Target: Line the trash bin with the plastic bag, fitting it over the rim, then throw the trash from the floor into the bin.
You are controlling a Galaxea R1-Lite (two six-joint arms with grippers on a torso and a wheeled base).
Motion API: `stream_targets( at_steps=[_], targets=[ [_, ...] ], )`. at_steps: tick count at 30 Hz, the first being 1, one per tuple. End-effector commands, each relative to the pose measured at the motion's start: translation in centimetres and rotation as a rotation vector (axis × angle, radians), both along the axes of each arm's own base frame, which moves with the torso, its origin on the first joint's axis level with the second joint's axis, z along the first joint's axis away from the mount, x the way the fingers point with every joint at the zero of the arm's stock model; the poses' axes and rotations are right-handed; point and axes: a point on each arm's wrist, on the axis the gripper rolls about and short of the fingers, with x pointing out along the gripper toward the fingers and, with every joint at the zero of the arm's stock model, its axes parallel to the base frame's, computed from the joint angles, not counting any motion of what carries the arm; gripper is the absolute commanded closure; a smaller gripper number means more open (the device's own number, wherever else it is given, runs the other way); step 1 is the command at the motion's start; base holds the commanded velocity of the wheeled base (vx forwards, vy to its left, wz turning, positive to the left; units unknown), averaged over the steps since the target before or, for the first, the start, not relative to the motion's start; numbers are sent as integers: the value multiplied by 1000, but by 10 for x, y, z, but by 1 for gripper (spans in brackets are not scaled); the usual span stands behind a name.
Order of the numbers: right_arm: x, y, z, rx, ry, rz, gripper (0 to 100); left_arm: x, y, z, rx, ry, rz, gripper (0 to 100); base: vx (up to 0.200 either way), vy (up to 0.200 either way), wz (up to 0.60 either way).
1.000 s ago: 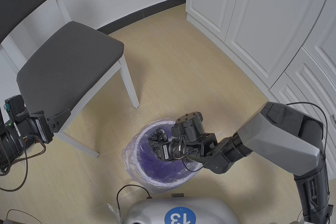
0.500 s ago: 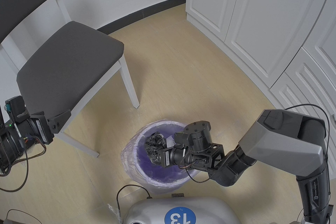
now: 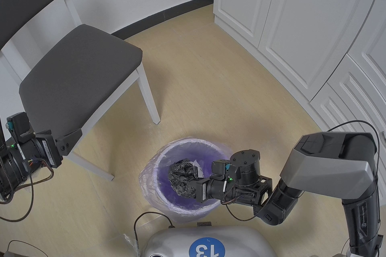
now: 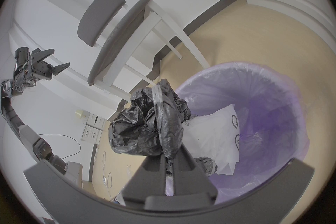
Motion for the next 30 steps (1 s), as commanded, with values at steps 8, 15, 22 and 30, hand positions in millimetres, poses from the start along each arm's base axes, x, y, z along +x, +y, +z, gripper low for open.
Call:
stream_targets(
  at_steps=[8, 15, 22, 30],
  targets=[
    [5, -3, 0, 13, -2, 8, 100, -1, 0, 0, -1, -2, 2, 0, 0, 0, 0],
    [10, -1, -6, 32, -28, 4, 0, -1, 0, 0, -1, -1, 2, 0, 0, 0, 0],
    [9, -3, -5, 31, -31, 2, 0, -1, 0, 0, -1, -1, 2, 0, 0, 0, 0],
    [6, -10, 8, -20, -128, 26, 0, -1, -1, -6, 1, 2, -8, 0, 0, 0, 0]
  ],
)
